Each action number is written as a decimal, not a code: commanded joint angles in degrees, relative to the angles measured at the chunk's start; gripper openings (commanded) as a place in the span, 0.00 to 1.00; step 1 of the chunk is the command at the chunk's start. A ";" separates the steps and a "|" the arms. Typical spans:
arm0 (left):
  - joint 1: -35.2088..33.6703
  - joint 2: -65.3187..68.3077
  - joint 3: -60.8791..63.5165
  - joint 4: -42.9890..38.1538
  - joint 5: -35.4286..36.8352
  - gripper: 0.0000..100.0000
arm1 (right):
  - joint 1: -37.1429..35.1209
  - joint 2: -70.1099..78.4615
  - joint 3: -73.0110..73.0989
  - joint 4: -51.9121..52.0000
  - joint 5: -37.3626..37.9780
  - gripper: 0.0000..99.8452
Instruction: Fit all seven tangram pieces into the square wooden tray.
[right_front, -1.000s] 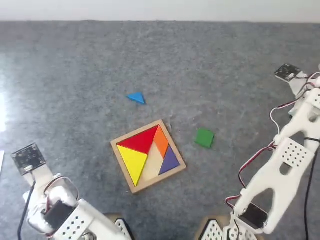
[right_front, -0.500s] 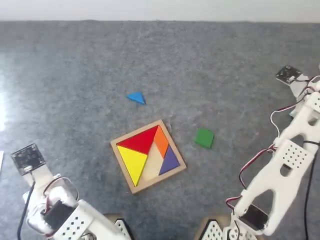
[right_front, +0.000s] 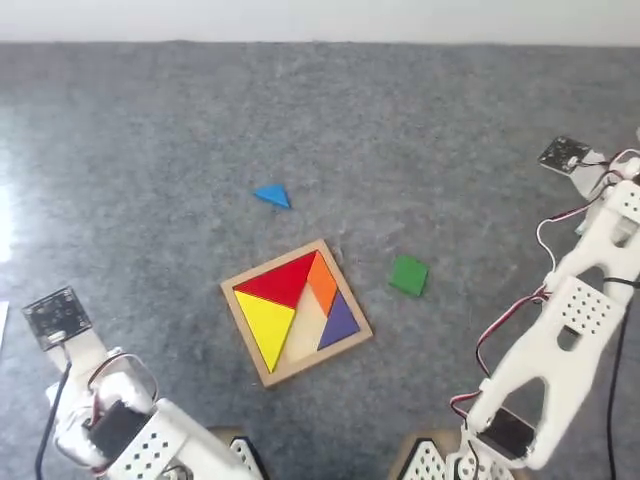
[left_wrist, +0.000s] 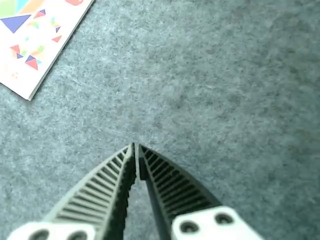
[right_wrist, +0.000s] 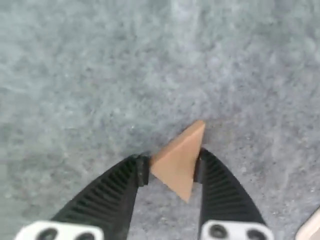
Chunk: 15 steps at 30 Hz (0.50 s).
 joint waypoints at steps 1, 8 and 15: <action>-0.26 -1.05 -1.19 0.00 -0.26 0.01 | -2.59 -0.22 0.09 6.46 0.70 0.07; -0.18 -1.05 -1.19 0.09 -0.26 0.01 | -2.42 -5.41 4.04 6.55 -0.09 0.07; -0.09 -1.05 -1.19 0.09 -0.26 0.01 | -3.47 -20.18 18.99 6.64 -6.77 0.07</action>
